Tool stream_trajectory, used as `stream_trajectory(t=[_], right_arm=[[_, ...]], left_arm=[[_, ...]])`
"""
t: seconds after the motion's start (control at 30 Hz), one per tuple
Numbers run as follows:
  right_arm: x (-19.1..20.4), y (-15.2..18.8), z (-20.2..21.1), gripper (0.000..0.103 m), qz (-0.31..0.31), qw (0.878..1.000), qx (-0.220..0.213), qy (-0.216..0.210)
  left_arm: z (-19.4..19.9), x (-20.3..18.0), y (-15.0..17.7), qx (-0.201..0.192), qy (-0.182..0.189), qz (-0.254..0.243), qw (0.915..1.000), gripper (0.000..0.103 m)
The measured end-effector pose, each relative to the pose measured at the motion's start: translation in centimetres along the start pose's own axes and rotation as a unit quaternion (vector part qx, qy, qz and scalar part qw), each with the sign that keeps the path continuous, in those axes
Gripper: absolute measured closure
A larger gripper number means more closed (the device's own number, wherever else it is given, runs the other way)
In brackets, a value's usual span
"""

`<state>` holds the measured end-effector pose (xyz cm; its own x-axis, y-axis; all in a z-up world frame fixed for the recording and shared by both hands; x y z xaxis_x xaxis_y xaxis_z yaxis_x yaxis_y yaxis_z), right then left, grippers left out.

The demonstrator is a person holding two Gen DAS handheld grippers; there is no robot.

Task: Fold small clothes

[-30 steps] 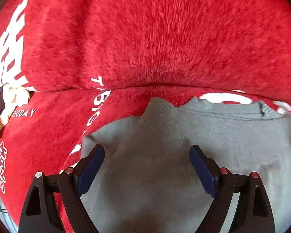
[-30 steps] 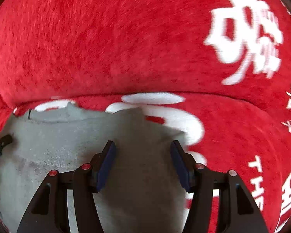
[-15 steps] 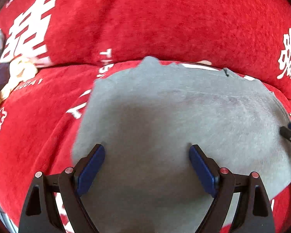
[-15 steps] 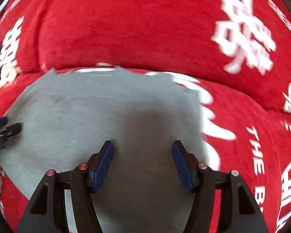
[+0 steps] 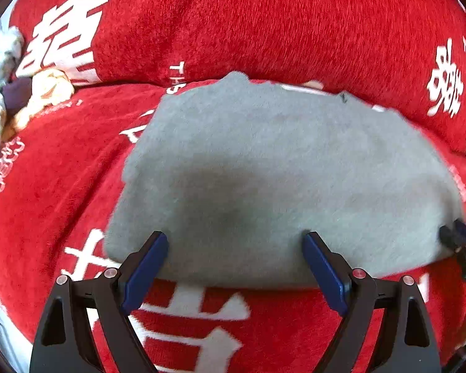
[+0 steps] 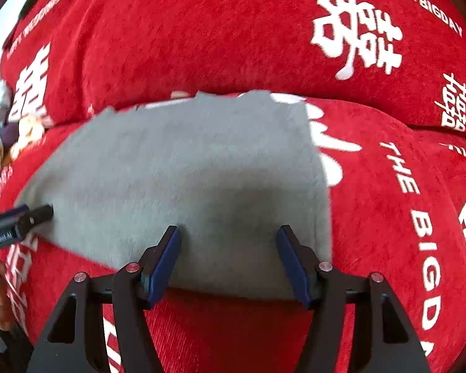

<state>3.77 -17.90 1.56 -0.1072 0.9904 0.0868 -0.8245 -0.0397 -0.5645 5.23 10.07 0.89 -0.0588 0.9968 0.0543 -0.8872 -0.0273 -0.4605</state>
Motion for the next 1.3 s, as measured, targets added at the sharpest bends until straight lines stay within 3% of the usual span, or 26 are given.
stream_trajectory(t=[0.1, 0.33, 0.4, 0.47, 0.57, 0.63, 0.67, 0.73, 1.07, 1.13, 1.17, 1.2, 1.23, 1.27, 1.3], right_arm=[[-0.2, 0.9, 0.2, 0.034, 0.026, 0.999, -0.015, 0.021], [-2.4, 1.5, 1.7, 0.033, 0.014, 0.999, -0.012, 0.043], [-2.7, 1.7, 2.5, 0.032, 0.0, 0.998, -0.007, 0.055], [-2.9, 1.9, 3.6, 0.032, -0.015, 0.999, -0.012, 0.036], [-2.5, 2.0, 4.8, 0.032, -0.013, 0.999, -0.021, 0.029], [-2.0, 1.8, 5.2, 0.032, -0.011, 0.999, -0.026, 0.022], [-1.7, 1.7, 5.3, 0.031, -0.011, 0.999, -0.027, 0.015], [-0.8, 1.7, 5.2, 0.031, -0.009, 1.0, -0.029, 0.007], [4.4, 1.3, 2.2, 0.031, 0.032, 0.999, -0.004, -0.02], [5.2, 0.6, 1.8, 0.031, 0.039, 0.999, -0.002, -0.025], [5.8, 0.1, 1.5, 0.031, 0.046, 0.999, 0.0, -0.029], [6.5, -0.5, 1.3, 0.031, 0.053, 0.998, 0.002, -0.032], [7.1, -1.2, 1.0, 0.031, 0.059, 0.998, 0.004, -0.038], [7.9, -2.1, 0.6, 0.031, 0.062, 0.997, 0.007, -0.049], [8.6, -3.0, 0.2, 0.031, 0.062, 0.996, 0.012, -0.061]], left_arm=[[-0.2, 1.3, 0.6, -0.003, 0.001, 0.002, 1.0, 0.006], [1.0, 2.5, 1.2, 0.004, 0.008, 0.013, 0.9999, 0.006], [2.3, 3.9, 1.3, -0.015, 0.029, 0.037, 0.9988, 0.006], [2.8, 5.9, 1.2, -0.02, 0.055, 0.073, 0.9957, 0.006], [1.9, 10.2, 1.0, -0.008, 0.098, 0.147, 0.9842, 0.006], [0.6, 12.5, 0.9, 0.014, 0.15, 0.191, 0.9701, 0.006], [-0.1, 13.1, 0.9, 0.022, 0.177, 0.205, 0.9624, 0.006], [-1.1, 13.5, 0.6, 0.03, 0.202, 0.212, 0.9558, 0.006], [-3.9, 8.0, -3.7, 0.019, 0.205, 0.126, 0.9704, 0.006], [-3.9, 8.0, -4.0, 0.01, 0.206, 0.131, 0.9698, 0.019], [-3.9, 8.0, -4.0, 0.003, 0.201, 0.141, 0.9693, 0.047], [-4.1, 8.1, -4.0, 0.002, 0.196, 0.139, 0.9706, 0.055], [-4.1, 8.2, -3.9, -0.004, 0.2, 0.14, 0.9698, 0.056], [-4.0, 8.4, -3.7, -0.011, 0.203, 0.147, 0.9681, 0.067], [-3.9, 8.6, -3.6, -0.014, 0.213, 0.153, 0.965, 0.068]])
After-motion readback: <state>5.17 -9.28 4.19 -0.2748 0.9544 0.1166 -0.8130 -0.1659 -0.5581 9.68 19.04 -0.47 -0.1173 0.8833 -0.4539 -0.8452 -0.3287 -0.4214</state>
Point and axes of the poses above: each gripper's, at about its wrist camera, not at the fingertips, and z roughly against the way its jaws point, x to its left, y to its underside, the point moved 2 cm from there along -z, roughly the way its jaws point, and after that the axes turned 3 degrees about -y, right-handed, at the moved point
